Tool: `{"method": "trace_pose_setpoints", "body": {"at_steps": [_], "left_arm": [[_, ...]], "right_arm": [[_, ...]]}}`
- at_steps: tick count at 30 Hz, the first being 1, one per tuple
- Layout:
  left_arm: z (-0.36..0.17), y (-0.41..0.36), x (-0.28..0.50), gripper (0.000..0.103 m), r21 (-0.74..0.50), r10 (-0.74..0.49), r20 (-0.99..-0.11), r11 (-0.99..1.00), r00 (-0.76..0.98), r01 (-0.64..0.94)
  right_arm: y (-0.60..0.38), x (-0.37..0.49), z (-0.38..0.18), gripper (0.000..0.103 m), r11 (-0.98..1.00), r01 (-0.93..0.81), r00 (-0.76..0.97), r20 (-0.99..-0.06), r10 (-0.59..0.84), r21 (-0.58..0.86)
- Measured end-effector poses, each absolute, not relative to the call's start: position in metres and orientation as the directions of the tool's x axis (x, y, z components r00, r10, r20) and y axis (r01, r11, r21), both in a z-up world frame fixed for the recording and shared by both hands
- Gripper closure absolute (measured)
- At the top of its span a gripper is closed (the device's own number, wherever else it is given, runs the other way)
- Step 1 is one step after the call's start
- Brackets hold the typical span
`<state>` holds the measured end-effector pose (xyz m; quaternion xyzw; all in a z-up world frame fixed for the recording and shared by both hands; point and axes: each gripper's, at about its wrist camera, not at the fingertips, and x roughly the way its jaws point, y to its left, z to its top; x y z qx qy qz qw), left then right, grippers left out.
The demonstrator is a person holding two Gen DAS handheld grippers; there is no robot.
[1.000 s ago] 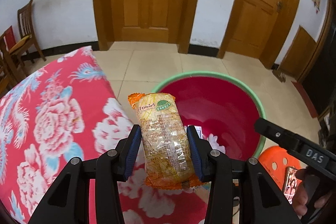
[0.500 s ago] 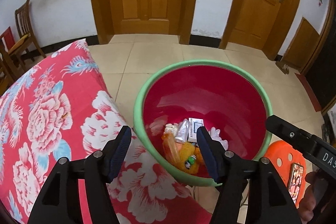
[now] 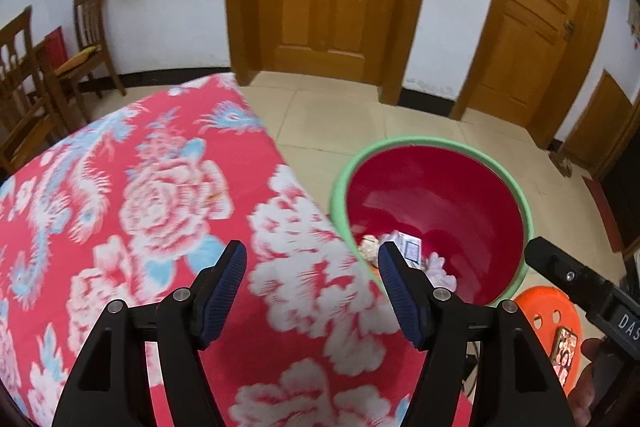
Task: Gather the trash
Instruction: 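Open both tools to drop the bag and toy into the bucket, then move both open tools back over the empty table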
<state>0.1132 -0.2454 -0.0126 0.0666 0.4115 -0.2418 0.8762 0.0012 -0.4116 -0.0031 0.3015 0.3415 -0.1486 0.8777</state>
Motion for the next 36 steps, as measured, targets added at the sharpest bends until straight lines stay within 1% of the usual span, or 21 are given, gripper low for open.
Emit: {"method": "trace_pose_setpoints", "body": {"at_steps": [2,5,7,16,19,36], "left_arm": [[-0.008,-0.234,0.111,0.031,-0.082,-0.363,-0.743,0.883,0.562,0.462],[-0.002,-0.218,0.107,0.029,-0.082,-0.353,-0.73,0.895,0.586,0.438],[0.002,-0.209,0.105,0.029,-0.08,-0.341,-0.724,0.904,0.599,0.419],[0.013,-0.166,0.096,0.029,-0.074,-0.274,-0.714,0.945,0.644,0.32],[0.014,-0.153,0.093,0.029,-0.077,-0.263,-0.711,0.951,0.652,0.3],[0.031,-0.093,0.066,0.028,-0.081,-0.194,-0.673,0.979,0.714,0.189]], "right_arm": [[-0.402,0.002,0.0,0.021,0.785,0.455,0.723,-0.689,-0.051,0.42],[-0.391,0.003,0.003,0.02,0.799,0.434,0.729,-0.684,-0.039,0.417],[-0.382,0.003,0.006,0.018,0.809,0.423,0.729,-0.684,-0.036,0.408],[-0.349,0.003,0.019,0.014,0.848,0.373,0.737,-0.676,-0.024,0.376],[-0.341,0.002,0.023,0.009,0.856,0.363,0.741,-0.671,-0.026,0.368],[-0.288,0.0,0.041,0.008,0.905,0.274,0.76,-0.65,0.005,0.327]]}}
